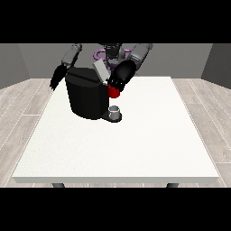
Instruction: Insert the coffee pod into the coffee machine and close the lid
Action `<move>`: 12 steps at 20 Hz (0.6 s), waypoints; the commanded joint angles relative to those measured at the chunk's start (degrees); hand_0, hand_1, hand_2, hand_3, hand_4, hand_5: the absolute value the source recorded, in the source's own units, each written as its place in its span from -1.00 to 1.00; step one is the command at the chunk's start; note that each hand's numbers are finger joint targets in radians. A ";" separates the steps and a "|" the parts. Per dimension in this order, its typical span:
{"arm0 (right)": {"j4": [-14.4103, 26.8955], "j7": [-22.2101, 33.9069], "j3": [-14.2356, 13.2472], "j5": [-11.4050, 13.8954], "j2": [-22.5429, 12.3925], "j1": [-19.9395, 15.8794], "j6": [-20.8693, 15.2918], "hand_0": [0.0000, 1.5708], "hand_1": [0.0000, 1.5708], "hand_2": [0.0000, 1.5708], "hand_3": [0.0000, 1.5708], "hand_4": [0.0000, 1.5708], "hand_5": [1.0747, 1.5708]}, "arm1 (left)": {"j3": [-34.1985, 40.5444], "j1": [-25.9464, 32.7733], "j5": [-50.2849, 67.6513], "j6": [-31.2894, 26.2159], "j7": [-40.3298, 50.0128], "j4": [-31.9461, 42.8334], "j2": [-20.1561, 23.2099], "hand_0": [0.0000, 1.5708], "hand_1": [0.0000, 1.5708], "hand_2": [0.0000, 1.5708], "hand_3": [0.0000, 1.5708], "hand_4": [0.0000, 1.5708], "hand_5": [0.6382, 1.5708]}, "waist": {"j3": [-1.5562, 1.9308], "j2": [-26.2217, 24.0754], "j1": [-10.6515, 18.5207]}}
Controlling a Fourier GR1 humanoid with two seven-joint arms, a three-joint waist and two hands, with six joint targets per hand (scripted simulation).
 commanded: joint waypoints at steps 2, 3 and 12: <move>0.11 -0.18 0.47 0.67 0.86 0.69 -1.11 -1.00 -1.00 -1.00 -1.00 -1.00 1.00 | 0.65 0.97 0.00 3.69 -1.95 -0.14 -1.47 0.41 0.41 0.43 0.23 -1.00 1.00 | -0.07 1.22 0.19; -1.69 1.81 2.73 2.85 1.10 -1.07 -1.58 -1.00 -1.00 -1.00 -1.00 -1.00 1.00 | 1.38 -1.22 -0.21 3.42 0.17 1.24 -0.83 0.45 0.45 0.45 0.23 -1.00 1.00 | -0.08 1.22 -1.41; -0.05 -0.76 1.20 1.28 0.05 -0.44 -0.16 -1.00 -1.00 -1.00 -1.00 -0.86 1.00 | 2.48 -2.84 0.31 3.05 -2.52 0.83 0.39 0.57 0.57 0.54 0.23 -1.00 1.00 | -0.05 2.43 -1.97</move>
